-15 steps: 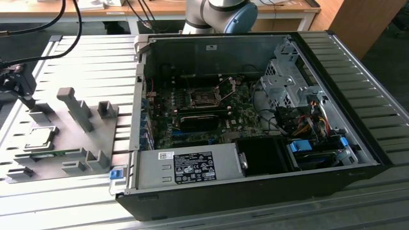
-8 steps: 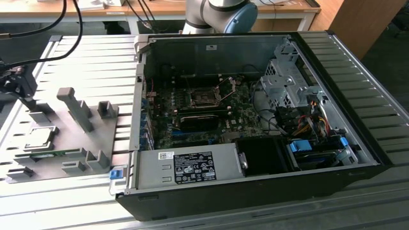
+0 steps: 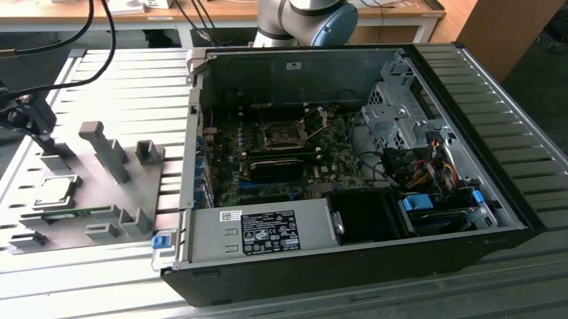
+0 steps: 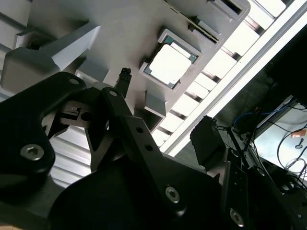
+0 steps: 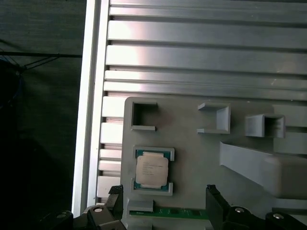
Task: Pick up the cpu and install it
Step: 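Pick up the cpu and move it towards the insertion slot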
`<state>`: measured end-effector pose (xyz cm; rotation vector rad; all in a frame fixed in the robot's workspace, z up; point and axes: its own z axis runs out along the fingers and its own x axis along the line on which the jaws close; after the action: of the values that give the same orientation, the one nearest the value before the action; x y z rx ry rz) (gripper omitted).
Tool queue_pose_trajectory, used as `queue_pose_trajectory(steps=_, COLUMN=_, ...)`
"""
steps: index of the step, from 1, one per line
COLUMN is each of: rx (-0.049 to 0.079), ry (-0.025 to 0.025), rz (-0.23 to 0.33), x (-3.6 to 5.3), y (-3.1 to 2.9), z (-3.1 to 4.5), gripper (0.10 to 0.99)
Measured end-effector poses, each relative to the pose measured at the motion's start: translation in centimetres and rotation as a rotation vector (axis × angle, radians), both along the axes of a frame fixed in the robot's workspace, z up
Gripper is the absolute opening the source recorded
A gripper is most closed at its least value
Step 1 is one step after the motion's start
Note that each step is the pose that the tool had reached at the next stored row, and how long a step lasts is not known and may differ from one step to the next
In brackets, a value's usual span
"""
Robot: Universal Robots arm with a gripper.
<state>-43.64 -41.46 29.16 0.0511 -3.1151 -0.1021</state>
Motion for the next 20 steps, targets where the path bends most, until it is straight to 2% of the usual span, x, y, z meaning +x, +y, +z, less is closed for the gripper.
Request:
queue_pose_trajectory(steps=14, rx=0.0, ry=0.0101, rz=0.0, x=0.0, y=0.0, z=-0.76, gripper=0.776)
queue_pose_trajectory(steps=20, rx=0.0, ry=0.0114, rz=0.0, x=-0.03, y=-0.01, z=-1.21, gripper=0.776)
